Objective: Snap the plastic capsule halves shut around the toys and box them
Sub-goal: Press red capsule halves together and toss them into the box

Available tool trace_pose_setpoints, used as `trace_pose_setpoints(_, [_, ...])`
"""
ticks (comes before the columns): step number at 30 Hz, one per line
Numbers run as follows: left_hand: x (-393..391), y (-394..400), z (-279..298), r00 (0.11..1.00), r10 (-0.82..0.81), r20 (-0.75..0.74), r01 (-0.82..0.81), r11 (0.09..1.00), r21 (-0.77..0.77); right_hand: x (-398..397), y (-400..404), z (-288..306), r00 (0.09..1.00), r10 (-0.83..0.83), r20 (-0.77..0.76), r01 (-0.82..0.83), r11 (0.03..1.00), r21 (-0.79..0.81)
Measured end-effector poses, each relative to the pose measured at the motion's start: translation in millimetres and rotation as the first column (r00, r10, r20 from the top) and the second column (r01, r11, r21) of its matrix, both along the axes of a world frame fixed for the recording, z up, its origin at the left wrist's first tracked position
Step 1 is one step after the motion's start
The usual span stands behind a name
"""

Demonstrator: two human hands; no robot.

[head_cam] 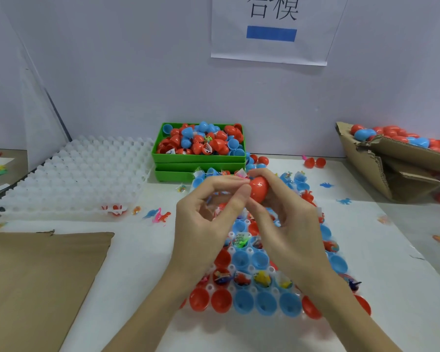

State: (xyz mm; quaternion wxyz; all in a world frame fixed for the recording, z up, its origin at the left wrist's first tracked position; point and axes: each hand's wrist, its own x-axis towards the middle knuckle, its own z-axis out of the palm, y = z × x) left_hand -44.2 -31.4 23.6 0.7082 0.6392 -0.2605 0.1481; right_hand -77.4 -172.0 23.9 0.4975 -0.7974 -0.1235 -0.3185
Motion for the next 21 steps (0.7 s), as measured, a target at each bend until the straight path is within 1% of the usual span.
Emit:
trace_pose_setpoints(1, [3, 4, 0, 0.998, 0.03, 0.048, -0.033, 0.998, 0.056, 1, -4, 1, 0.987, 0.14, -0.084, -0.129, 0.984, 0.125])
trace_pose_setpoints(2, [6, 7, 1, 0.994, 0.049, 0.101, -0.062, 0.99, 0.128, 1, -8, 2, 0.948, 0.285, -0.142, -0.246, 0.938, 0.246])
trace_pose_setpoints(3, [9, 11, 1, 0.988, 0.04, 0.151, -0.069, 0.978, 0.196, 1, -10, 4, 0.89, 0.422, -0.173, -0.344, 0.871, 0.351])
trace_pose_setpoints(4, [11, 14, 1, 0.984, 0.0, 0.178, -0.044, 0.968, 0.246, 1, -12, 5, 0.819, 0.542, -0.186, -0.421, 0.79, 0.446])
trace_pose_setpoints(6, [12, 19, 3, 0.983, -0.12, 0.136, 0.078, 0.957, 0.279, -1, -12, 8, 0.67, 0.725, -0.159, -0.523, 0.613, 0.592])
trace_pose_setpoints(8, [8, 20, 5, 0.974, -0.221, 0.041, 0.206, 0.949, 0.238, 0, -11, 9, 0.556, 0.824, -0.108, -0.571, 0.473, 0.671])
trace_pose_setpoints(9, [6, 20, 5, 0.972, -0.234, 0.024, 0.223, 0.95, 0.218, 0, -10, 9, 0.509, 0.858, -0.078, -0.579, 0.408, 0.706])
trace_pose_setpoints(11, [3, 18, 6, 0.977, -0.201, 0.068, 0.183, 0.961, 0.207, -1, -9, 8, 0.416, 0.91, 0.004, -0.566, 0.255, 0.784])
trace_pose_setpoints(15, [-1, 15, 5, 0.974, -0.113, 0.194, 0.077, 0.98, 0.183, -1, -8, 7, 0.322, 0.933, 0.164, -0.505, 0.022, 0.863])
trace_pose_setpoints(16, [-2, 13, 4, 0.971, -0.101, 0.218, 0.061, 0.981, 0.183, -1, -7, 7, 0.309, 0.932, 0.191, -0.49, -0.016, 0.872])
trace_pose_setpoints(17, [-3, 12, 4, 0.966, -0.095, 0.242, 0.05, 0.981, 0.187, -1, -8, 7, 0.317, 0.929, 0.189, -0.478, -0.016, 0.878])
trace_pose_setpoints(19, [-4, 11, 5, 0.959, -0.091, 0.268, 0.042, 0.982, 0.186, 1, -9, 6, 0.362, 0.922, 0.138, -0.468, 0.051, 0.882])
trace_pose_setpoints(21, [-5, 10, 6, 0.96, -0.093, 0.264, 0.047, 0.983, 0.177, 1, -7, 5, 0.37, 0.92, 0.131, -0.471, 0.064, 0.88])
